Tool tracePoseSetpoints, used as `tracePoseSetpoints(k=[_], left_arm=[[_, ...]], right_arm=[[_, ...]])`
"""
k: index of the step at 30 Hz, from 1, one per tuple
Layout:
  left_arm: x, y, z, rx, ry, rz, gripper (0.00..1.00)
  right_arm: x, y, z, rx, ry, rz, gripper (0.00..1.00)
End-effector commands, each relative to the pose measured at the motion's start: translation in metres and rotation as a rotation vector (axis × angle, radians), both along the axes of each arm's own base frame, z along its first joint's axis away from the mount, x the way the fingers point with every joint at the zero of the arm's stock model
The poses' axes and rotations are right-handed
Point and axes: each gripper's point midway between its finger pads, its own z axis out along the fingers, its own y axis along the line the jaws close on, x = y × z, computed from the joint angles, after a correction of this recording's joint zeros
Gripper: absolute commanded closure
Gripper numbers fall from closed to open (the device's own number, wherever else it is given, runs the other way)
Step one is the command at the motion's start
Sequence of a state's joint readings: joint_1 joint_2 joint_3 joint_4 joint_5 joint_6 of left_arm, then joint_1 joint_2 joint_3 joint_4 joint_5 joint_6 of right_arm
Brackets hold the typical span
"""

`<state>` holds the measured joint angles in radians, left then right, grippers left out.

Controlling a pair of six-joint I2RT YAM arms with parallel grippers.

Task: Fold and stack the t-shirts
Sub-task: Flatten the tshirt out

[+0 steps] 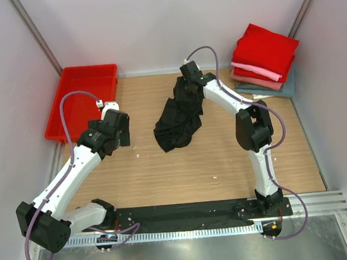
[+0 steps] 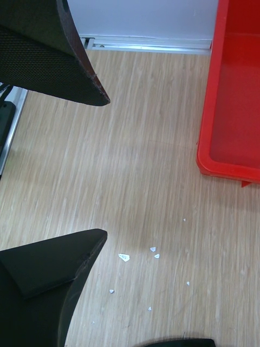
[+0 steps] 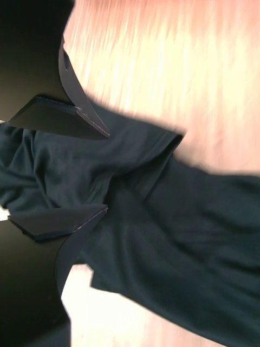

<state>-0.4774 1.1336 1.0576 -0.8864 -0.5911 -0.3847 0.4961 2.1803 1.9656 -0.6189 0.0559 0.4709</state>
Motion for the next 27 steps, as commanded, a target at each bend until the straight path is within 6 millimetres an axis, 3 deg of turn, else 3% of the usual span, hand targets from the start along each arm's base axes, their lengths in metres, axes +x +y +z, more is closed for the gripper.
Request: tracePoseSetpoints(k=[1,4,10,13,14,16,17,21,24,25,27], left_arm=[[0.008,0.0,0.01,-0.014,-0.051,0.021,0.05],[0.008,0.0,0.01,-0.014,-0.051,0.021,0.05],[0.008,0.001,0.01,-0.009,-0.05,0.024,0.05],[0.008,0.002,0.01,-0.006,-0.05,0.028,0.05],[0.008,0.001,0.009,-0.006,-0.048,0.027,0.05],[0.008,0.001,0.009,-0.004,-0.047,0.028,0.05],[0.008,0.001,0.009,-0.004,-0.047,0.028,0.05],[0.008,0.002,0.008,-0.001,-0.041,0.028,0.05],[0.008,0.001,0.008,-0.001,-0.041,0.028,0.05],[0.008,0.001,0.007,0.0,-0.04,0.028,0.05],[0.008,0.001,0.007,0.0,-0.039,0.027,0.05]], right_arm=[[-0.016,-0.005,-0.043,-0.041,0.087,0.022,0.43],[-0.02,-0.007,-0.058,-0.052,0.109,0.026,0.43],[-0.019,-0.005,-0.069,-0.061,0.124,0.037,0.43],[-0.017,-0.005,-0.067,-0.059,0.118,0.032,0.59],[-0.017,-0.006,-0.064,-0.062,0.112,0.028,0.72],[-0.015,-0.008,-0.053,-0.064,0.088,0.019,0.83],[-0.015,-0.01,-0.048,-0.069,0.087,0.015,0.96],[-0.015,-0.013,-0.01,-0.079,0.047,0.025,0.99],[-0.018,-0.012,0.036,-0.062,0.0,0.037,0.99],[-0.019,-0.008,0.068,-0.027,-0.042,0.049,0.99],[-0.024,0.001,0.105,0.03,-0.092,0.081,0.99]])
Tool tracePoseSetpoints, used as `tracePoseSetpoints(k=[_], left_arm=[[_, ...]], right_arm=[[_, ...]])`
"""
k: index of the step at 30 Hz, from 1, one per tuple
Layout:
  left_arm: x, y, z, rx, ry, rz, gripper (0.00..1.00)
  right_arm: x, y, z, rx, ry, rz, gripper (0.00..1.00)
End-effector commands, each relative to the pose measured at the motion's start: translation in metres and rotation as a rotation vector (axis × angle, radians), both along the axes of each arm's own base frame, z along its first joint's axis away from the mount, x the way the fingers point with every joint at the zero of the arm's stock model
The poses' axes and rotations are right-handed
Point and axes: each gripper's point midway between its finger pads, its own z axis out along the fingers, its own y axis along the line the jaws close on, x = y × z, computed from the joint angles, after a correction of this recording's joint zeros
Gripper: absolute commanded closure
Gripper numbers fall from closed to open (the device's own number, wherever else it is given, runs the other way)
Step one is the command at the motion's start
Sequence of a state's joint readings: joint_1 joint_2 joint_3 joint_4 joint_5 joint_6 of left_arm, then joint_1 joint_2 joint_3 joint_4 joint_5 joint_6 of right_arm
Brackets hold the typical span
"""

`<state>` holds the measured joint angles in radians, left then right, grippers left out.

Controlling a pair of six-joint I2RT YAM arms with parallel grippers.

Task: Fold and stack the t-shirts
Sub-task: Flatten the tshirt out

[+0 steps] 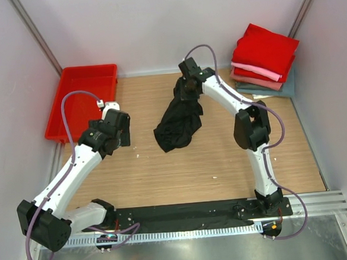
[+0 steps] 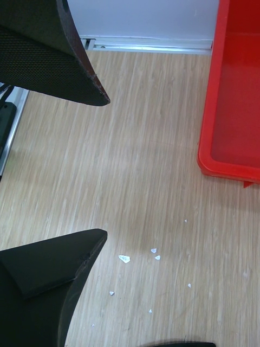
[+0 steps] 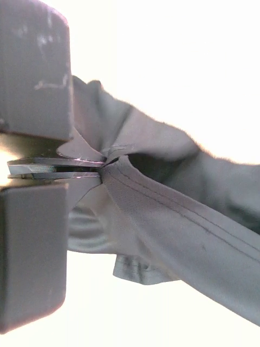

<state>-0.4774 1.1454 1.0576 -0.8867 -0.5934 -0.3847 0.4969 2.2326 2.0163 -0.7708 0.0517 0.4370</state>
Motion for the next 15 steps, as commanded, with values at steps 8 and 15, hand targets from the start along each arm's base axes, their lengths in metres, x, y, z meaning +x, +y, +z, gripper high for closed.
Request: tracePoseSetpoints(k=[8,15], left_arm=[[0.007,0.001,0.009,-0.006,-0.043,0.026,0.05],[0.007,-0.001,0.009,-0.017,-0.038,0.016,0.06]], right_arm=[[-0.064,-0.074,0.313,0.117,-0.576,-0.136,0.98],[-0.178,-0.209,0.201,0.046,-0.569,-0.625,0.75]])
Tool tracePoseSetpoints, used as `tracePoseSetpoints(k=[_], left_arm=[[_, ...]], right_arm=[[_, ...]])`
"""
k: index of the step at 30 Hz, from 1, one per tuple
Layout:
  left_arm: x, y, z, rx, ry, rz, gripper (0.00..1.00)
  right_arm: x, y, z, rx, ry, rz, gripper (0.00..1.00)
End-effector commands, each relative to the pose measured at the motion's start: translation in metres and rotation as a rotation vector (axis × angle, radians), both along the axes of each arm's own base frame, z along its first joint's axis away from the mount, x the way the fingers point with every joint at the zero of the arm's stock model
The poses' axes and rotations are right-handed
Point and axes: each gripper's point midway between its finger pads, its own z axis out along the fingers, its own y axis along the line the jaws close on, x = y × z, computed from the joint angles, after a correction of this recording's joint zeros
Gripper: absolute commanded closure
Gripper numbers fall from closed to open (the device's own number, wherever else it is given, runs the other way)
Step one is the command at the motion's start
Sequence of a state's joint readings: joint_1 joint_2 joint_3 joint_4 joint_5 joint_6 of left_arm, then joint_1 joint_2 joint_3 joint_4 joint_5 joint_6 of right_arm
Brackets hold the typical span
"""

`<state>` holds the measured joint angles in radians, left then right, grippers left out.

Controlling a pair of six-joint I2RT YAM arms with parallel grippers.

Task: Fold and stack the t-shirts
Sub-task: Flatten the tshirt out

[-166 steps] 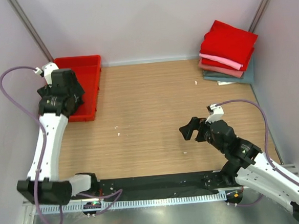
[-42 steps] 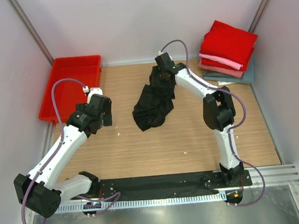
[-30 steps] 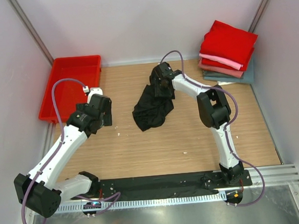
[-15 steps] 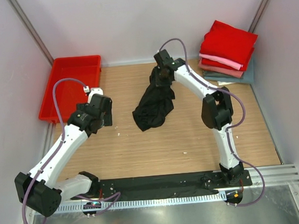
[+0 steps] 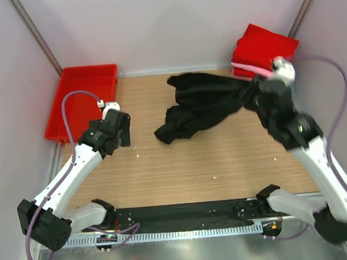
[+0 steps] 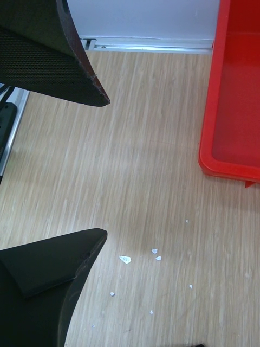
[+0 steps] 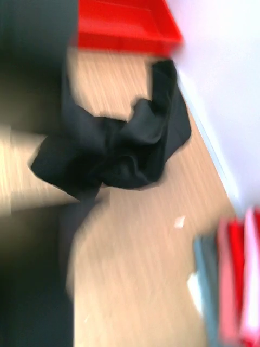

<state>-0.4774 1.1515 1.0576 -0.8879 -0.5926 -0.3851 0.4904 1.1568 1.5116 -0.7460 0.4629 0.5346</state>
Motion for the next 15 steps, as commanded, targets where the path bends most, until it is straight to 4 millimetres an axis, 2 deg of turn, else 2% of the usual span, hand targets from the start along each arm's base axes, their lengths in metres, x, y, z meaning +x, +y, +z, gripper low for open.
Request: tracePoseSetpoints(k=[1,2,3,4,6,7,11,13,14,15], left_arm=[[0.007,-0.003,0.009,-0.024,-0.039,0.009,0.06],[0.008,-0.006,0.008,-0.031,-0.033,0.004,0.06],[0.008,-0.011,0.007,-0.049,-0.02,-0.011,0.07],[0.007,-0.016,0.006,-0.056,-0.012,-0.019,0.08],[0.006,-0.026,0.006,-0.071,0.004,-0.023,0.09],[0.006,-0.039,0.011,-0.089,0.0,-0.053,0.09],[0.003,-0.076,0.002,-0.157,0.006,-0.088,0.08],[0.0,-0.103,-0.02,-0.241,0.061,-0.118,0.08],[0.006,-0.116,-0.024,-0.289,0.045,-0.13,0.07],[0.01,-0.125,-0.037,-0.303,0.067,-0.133,0.07]], right_arm=[[-0.037,-0.049,-0.126,-0.006,0.147,-0.231,0.16],[-0.046,-0.052,-0.141,0.009,0.165,-0.231,0.01],[-0.055,-0.053,-0.15,0.045,0.178,-0.232,0.0],[-0.066,-0.057,-0.172,0.019,0.237,-0.234,0.0],[-0.073,-0.058,-0.18,0.009,0.258,-0.228,0.0],[-0.076,-0.061,-0.18,-0.003,0.259,-0.225,0.0],[-0.074,-0.062,-0.165,-0.024,0.231,-0.211,0.0],[-0.07,-0.059,-0.159,-0.029,0.214,-0.185,0.0],[-0.069,-0.054,-0.16,-0.025,0.222,-0.164,0.0],[-0.067,-0.051,-0.16,-0.023,0.22,-0.15,0.0]])
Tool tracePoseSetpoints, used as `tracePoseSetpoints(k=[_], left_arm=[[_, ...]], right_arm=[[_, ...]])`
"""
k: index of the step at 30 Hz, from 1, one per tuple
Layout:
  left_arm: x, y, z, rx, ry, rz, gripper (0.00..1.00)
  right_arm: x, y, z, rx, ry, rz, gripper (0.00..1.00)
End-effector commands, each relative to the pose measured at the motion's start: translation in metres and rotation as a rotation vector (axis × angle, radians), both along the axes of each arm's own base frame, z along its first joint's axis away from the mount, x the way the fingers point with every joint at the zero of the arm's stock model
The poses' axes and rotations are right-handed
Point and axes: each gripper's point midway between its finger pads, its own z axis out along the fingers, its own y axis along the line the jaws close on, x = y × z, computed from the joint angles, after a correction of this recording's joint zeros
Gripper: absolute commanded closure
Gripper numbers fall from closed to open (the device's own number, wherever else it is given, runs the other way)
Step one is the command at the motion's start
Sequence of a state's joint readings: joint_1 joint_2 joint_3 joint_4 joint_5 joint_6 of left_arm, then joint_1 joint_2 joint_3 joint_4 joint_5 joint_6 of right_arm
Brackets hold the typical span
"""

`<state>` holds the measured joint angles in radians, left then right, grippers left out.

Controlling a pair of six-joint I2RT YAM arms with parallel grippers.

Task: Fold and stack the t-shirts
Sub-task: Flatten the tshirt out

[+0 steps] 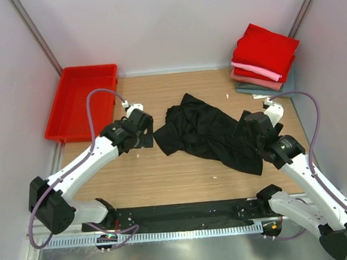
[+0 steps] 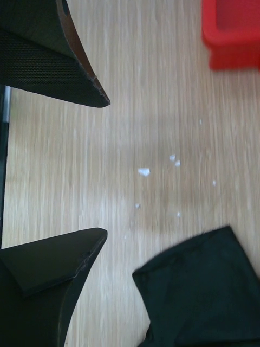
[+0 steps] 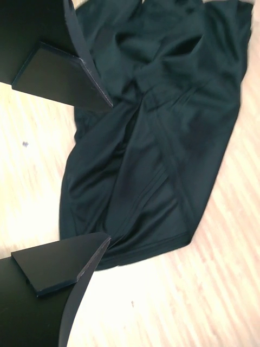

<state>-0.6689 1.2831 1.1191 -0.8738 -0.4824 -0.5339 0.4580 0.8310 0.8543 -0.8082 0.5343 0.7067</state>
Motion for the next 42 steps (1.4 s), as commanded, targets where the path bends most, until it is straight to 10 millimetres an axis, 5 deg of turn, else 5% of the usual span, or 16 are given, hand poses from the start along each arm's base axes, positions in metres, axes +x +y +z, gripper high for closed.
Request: tracePoseSetpoints(k=[1,8,16,25,28,30,31,33,36,38,39,41,42], left_arm=[[0.018,-0.051,-0.025,-0.206,0.003,0.011,0.07],[0.057,-0.08,-0.075,-0.179,0.03,0.021,0.1],[0.109,-0.079,-0.107,-0.231,0.041,0.096,0.16],[0.127,-0.087,-0.139,-0.286,0.089,0.097,0.26],[0.123,-0.09,-0.149,-0.298,0.116,0.09,0.47],[0.121,-0.092,-0.15,-0.302,0.125,0.081,0.86],[0.122,-0.092,-0.142,-0.307,0.113,0.075,0.99],[0.123,-0.088,-0.122,-0.308,0.076,0.07,1.0],[0.119,-0.063,-0.047,-0.245,-0.025,0.094,1.0],[0.12,-0.04,0.035,-0.213,-0.181,0.12,1.0],[0.105,-0.023,0.051,-0.164,-0.17,0.141,1.0],[0.086,0.0,0.113,-0.183,-0.284,0.165,1.0],[0.069,0.016,0.123,-0.149,-0.285,0.189,1.0]], right_arm=[[0.017,0.013,0.024,0.036,-0.078,0.045,0.0],[0.011,0.018,0.006,0.028,-0.027,0.094,0.0],[0.0,0.022,-0.003,0.041,0.004,0.138,0.0],[0.006,0.042,-0.012,0.104,0.021,0.202,0.0],[0.008,0.043,-0.015,0.096,0.032,0.202,0.0],[0.011,0.042,-0.015,0.091,0.024,0.195,0.0],[0.012,0.042,-0.015,0.091,0.024,0.195,0.0],[0.014,0.042,-0.016,0.084,0.031,0.19,0.0],[0.016,0.039,-0.017,0.062,0.036,0.178,0.0],[0.018,0.038,-0.013,0.056,0.026,0.172,0.0],[0.02,0.038,-0.013,0.055,0.024,0.171,0.0],[0.022,0.041,-0.012,0.067,0.017,0.174,0.0],[0.023,0.043,-0.011,0.077,0.016,0.175,0.0]])
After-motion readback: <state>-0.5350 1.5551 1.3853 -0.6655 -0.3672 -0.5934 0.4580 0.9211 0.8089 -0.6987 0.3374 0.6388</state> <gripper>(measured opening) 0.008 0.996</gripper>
